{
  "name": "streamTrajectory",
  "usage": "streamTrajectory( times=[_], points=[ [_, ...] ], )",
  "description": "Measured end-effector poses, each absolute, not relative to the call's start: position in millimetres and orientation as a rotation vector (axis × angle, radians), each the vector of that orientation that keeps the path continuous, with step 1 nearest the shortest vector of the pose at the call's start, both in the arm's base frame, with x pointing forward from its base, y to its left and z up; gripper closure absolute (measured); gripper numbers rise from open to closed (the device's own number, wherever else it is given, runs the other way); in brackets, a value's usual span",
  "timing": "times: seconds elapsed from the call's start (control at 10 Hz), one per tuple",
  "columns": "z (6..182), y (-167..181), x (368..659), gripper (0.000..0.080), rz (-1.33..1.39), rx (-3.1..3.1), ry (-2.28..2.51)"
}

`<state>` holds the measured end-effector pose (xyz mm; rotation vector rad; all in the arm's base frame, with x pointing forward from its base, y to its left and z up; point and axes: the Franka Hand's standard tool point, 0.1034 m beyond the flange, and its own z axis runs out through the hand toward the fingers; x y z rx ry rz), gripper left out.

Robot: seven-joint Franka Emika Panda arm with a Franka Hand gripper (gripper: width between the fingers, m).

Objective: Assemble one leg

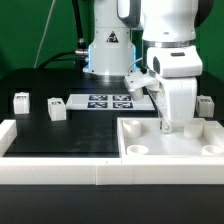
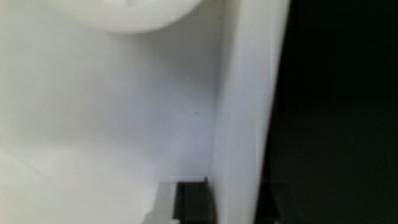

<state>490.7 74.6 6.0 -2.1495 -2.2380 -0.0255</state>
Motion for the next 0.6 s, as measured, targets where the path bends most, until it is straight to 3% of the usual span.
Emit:
streamTrajectory(
  times=[0.2, 0.4, 0.5, 0.6],
  points=[
    [5.8, 74.3, 490.6, 0.0739, -0.025, -2.15, -2.237],
    [5.7, 74.2, 490.5, 0.043, -0.025, -2.15, -2.237],
    [5.6, 74.1, 490.5, 0.043, -0.025, -2.15, -2.237],
    [5.6, 74.1, 490.5, 0.0238, -0.024, -2.15, -2.236]
  ],
)
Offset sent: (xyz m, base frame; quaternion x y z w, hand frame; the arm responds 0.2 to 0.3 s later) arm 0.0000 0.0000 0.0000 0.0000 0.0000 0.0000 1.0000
